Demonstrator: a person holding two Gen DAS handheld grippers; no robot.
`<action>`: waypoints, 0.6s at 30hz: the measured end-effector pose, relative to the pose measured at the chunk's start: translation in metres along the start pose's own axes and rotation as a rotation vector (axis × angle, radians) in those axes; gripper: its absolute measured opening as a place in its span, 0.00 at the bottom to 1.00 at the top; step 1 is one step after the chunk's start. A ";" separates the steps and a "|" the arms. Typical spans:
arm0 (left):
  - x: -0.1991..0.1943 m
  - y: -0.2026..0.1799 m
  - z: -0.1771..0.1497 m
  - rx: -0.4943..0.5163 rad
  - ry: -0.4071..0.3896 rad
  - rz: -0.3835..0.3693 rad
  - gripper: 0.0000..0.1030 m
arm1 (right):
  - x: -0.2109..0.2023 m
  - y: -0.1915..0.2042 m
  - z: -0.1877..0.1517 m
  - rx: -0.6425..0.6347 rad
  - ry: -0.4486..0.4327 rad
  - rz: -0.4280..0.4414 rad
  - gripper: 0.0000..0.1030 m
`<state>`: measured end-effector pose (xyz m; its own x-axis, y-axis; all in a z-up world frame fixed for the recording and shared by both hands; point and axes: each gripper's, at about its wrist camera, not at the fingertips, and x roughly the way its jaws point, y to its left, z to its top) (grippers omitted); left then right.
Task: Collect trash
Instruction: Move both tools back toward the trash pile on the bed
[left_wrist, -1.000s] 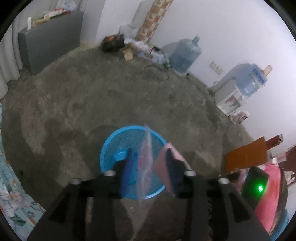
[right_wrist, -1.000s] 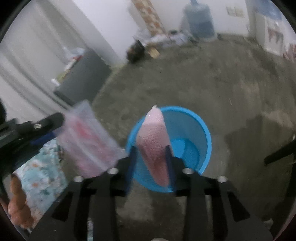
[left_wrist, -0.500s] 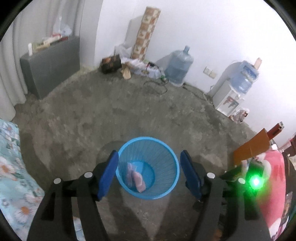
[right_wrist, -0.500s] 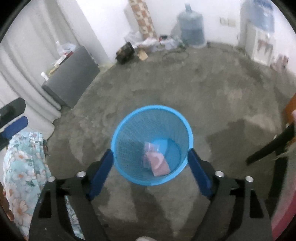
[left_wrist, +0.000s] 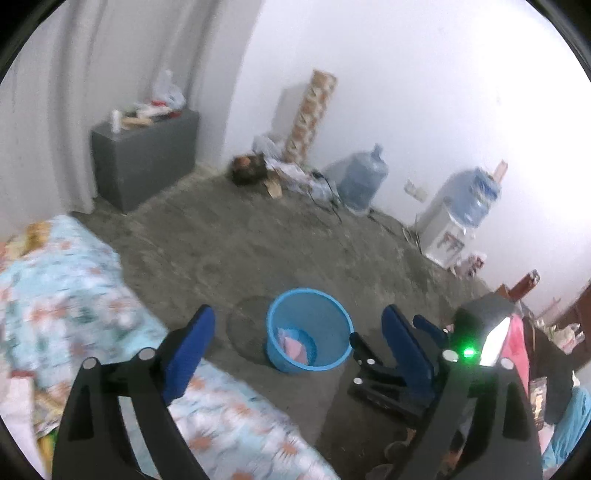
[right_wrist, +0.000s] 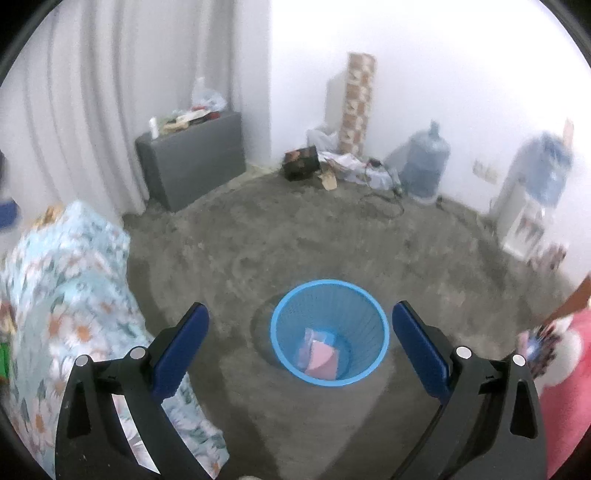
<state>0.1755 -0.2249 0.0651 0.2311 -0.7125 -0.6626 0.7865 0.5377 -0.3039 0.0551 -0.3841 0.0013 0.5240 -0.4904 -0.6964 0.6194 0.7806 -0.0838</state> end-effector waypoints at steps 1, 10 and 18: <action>-0.019 0.007 -0.002 -0.014 -0.023 0.011 0.91 | -0.006 0.007 0.000 -0.030 -0.012 -0.003 0.92; -0.172 0.077 -0.030 -0.155 -0.198 0.230 0.95 | -0.067 0.037 0.017 -0.133 -0.195 0.320 0.92; -0.272 0.136 -0.066 -0.265 -0.314 0.400 0.95 | -0.079 0.066 0.044 -0.070 -0.140 0.690 0.92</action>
<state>0.1814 0.0716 0.1585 0.6719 -0.5082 -0.5388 0.4416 0.8589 -0.2594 0.0807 -0.3109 0.0825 0.8566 0.0837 -0.5092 0.0822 0.9520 0.2949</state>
